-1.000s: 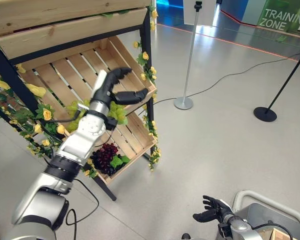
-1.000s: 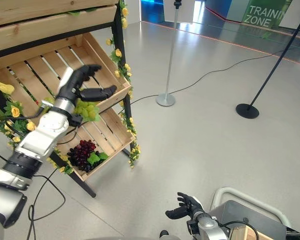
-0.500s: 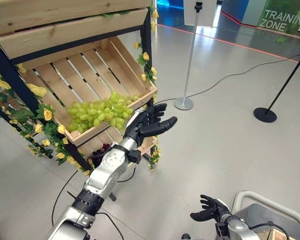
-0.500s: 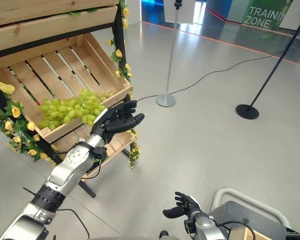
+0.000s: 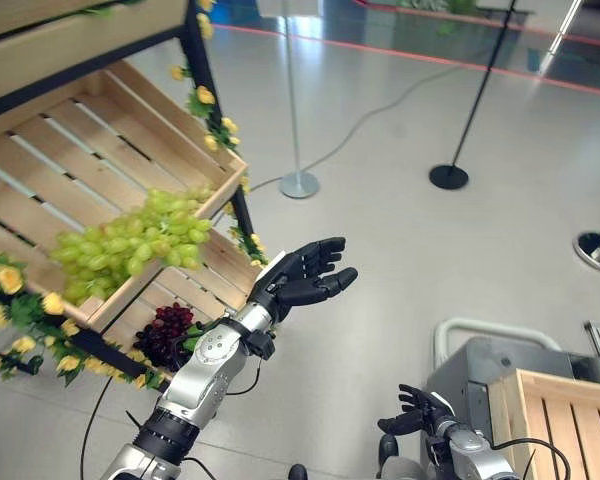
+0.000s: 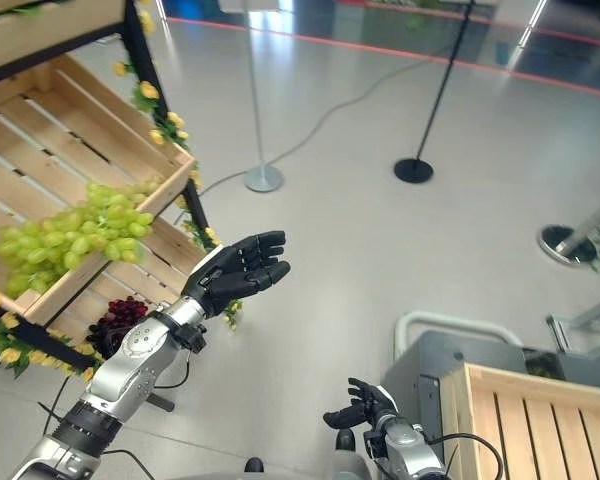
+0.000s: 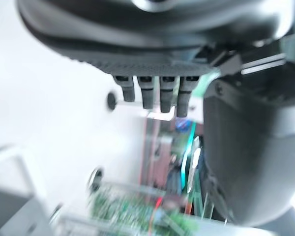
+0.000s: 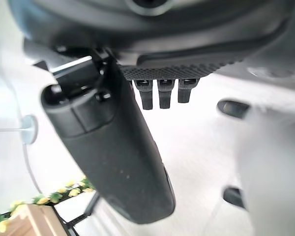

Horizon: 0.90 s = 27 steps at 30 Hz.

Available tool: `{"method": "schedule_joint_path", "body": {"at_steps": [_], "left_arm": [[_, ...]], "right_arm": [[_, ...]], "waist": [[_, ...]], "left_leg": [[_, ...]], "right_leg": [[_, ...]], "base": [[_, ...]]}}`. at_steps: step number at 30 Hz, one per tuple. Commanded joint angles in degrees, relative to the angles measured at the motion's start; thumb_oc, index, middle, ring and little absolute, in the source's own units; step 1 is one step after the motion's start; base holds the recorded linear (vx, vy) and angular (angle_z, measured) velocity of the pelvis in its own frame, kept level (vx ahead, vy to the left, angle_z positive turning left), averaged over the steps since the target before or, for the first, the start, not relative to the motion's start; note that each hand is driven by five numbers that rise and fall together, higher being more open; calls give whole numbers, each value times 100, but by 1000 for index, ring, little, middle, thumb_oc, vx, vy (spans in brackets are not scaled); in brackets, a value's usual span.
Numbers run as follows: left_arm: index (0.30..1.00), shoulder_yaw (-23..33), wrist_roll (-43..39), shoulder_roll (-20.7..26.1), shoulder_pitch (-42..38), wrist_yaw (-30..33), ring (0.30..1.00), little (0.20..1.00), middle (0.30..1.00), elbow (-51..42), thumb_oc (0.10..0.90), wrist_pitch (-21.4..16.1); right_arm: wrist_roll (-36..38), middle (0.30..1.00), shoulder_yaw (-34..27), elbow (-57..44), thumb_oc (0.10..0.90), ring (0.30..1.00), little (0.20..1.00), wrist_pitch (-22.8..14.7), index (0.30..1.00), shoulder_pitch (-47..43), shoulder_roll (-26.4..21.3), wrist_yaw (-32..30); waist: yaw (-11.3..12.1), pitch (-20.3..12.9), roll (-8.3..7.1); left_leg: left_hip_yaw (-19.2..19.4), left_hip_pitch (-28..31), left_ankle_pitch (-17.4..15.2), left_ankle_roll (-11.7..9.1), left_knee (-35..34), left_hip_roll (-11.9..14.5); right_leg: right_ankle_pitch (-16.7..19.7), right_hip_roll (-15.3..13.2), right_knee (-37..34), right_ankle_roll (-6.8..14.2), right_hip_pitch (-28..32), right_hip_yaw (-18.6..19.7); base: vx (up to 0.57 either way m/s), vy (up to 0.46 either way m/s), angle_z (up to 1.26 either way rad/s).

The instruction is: Pick up the fruits from the basket on one side to the basket on the other side

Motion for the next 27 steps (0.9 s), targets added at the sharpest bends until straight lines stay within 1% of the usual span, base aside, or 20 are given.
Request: {"method": "schedule_joint_path", "body": {"at_steps": [1,2,3,5,6,8,9,10,11,12,13,14,15,16,17,18,19,21,24,27], "left_arm": [[900,307,-181,-175,-207,-298,900,900,900,-288,800,-790],[900,230,-63,-198,-131,-305,900,900,900,-201,800,-796],[900,122,-102,-210,-77,-307,900,900,900,-29,800,-785],[900,29,105,-227,0,-227,900,900,900,302,800,-977],[900,-12,-32,-267,92,-303,900,900,900,600,800,-960],[900,-90,140,-370,296,-347,900,900,900,1057,800,-1165],[900,-129,174,-419,387,-338,900,900,900,1324,800,-1192],[900,-180,121,-522,501,-354,900,900,900,1705,800,-1210],[900,-185,143,-545,527,-309,900,900,900,1764,800,-1139],[900,-242,365,-649,622,-275,900,900,900,2245,800,-1339],[900,-283,544,-730,667,-216,900,900,900,2600,800,-1410],[900,-324,538,-837,688,-169,900,900,900,2983,800,-1367],[900,-334,737,-976,698,-70,900,900,900,3433,800,-1404],[900,-335,796,-1000,694,-46,900,900,900,3506,800,-1364],[900,-309,976,-1158,677,39,900,900,900,4159,800,-1415],[900,-261,987,-1277,648,64,900,900,900,4583,800,-1390],[900,-245,941,-1331,630,111,900,900,900,4771,800,-1321],[900,-127,1038,-1504,629,146,900,900,900,5510,800,-1406],[900,-66,1145,-1558,645,286,900,900,900,5908,800,-1390],[900,-93,1640,-1588,698,500,900,900,900,6292,800,-1248]], "right_arm": [[-119,900,68,162,800,900,900,-573,900,-343,-59,127],[-184,900,117,266,800,900,900,-570,900,-385,-47,149],[-158,900,163,277,800,900,900,-514,900,-423,-65,123],[-99,900,187,262,800,900,900,-519,900,-446,-83,93],[-97,900,190,282,800,900,900,-580,900,-445,-82,101],[32,900,125,298,800,900,900,-585,900,-394,-45,111],[197,900,69,333,800,900,900,-561,900,-362,-13,111],[408,900,-25,494,800,900,900,-596,900,-324,58,74],[500,900,-51,539,800,900,900,-601,900,-317,76,39],[588,900,-159,792,800,900,900,-732,900,-302,162,20],[621,900,-236,1007,800,900,900,-811,900,-311,227,-8],[659,900,-287,1232,800,900,900,-888,900,-335,285,-40],[684,900,-329,1482,800,900,900,-945,900,-371,344,-68],[681,900,-338,1526,800,900,900,-950,900,-381,352,-74],[580,900,-381,1770,800,900,900,-973,900,-439,411,-112],[515,900,-355,1880,800,900,900,-962,900,-481,451,-162],[488,900,-332,1949,800,900,900,-981,900,-503,469,-188],[228,900,-292,2107,800,900,900,-1071,900,-531,540,-219],[234,900,-238,2174,800,900,900,-1199,900,-535,583,-170],[502,900,-212,2155,800,900,900,-1345,900,-525,659,-219]], "waist": [[259,-373,-98],[344,-430,-152],[348,-447,-188],[342,-466,-219],[332,-482,-223],[293,-499,-226],[264,-499,-225],[225,-500,-225],[216,-502,-224],[184,-507,-225],[165,-512,-222],[140,-519,-222],[112,-527,-220],[109,-526,-217],[67,-538,-208],[41,-553,-204],[30,-557,-202],[-4,-596,-195],[-31,-616,-198],[-76,-621,-214]], "left_leg": [[-393,-194,-204,-175,136,-149],[-316,-238,-197,-235,129,-121],[-302,-264,-185,-281,136,-100],[-276,-244,-184,-343,106,-70],[-235,-220,-182,-372,79,-41],[-170,-193,-201,-397,75,-1],[-144,-173,-210,-402,77,9],[-125,-139,-219,-404,80,9],[-122,-130,-222,-404,80,9],[-120,-98,-249,-394,83,5],[-106,-80,-264,-387,84,5],[-84,-66,-272,-382,86,6],[-59,-41,-286,-374,81,10],[-54,-34,-290,-372,78,11],[-22,-14,-300,-366,78,12],[-4,-1,-307,-357,77,8],[4,12,-313,-352,75,8],[34,53,-333,-345,63,6],[41,75,-348,-334,63,-3],[60,114,-386,-320,86,-12]], "right_leg": [[-58,323,-807,-177,785,-227],[-61,332,-1207,-182,987,-315],[-32,422,-1444,-206,1057,-229],[19,453,-1678,-224,1150,-230],[33,465,-1748,-241,1184,-235],[12,488,-1755,-263,1195,-220],[6,503,-1750,-272,1199,-204],[4,536,-1745,-288,1205,-159],[3,544,-1745,-292,1207,-149],[-21,571,-1739,-313,1216,-106],[-26,585,-1737,-321,1217,-81],[-25,599,-1738,-328,1214,-47],[-29,615,-1741,-342,1215,-14],[-32,619,-1742,-345,1217,-7],[-34,638,-1738,-351,1209,49],[-34,649,-1741,-357,1206,88],[-36,655,-1745,-363,1209,102],[-39,654,-1770,-366,1229,132],[-38,652,-1772,-361,1233,172],[-40,640,-1751,-349,1241,228]], "base": [[-7,-151,-39],[-29,-171,-35],[-27,-151,-31],[0,-89,-25],[7,-60,-13],[2,-41,-12],[22,-39,-11],[29,-35,-4],[48,-35,-2],[48,-28,-1],[53,-27,-1],[49,-20,-2],[36,-12,-4],[44,-9,-8],[43,-4,-13],[50,-5,-15],[38,-2,-13],[53,3,-15],[38,-3,-11],[21,-10,-1]]}}
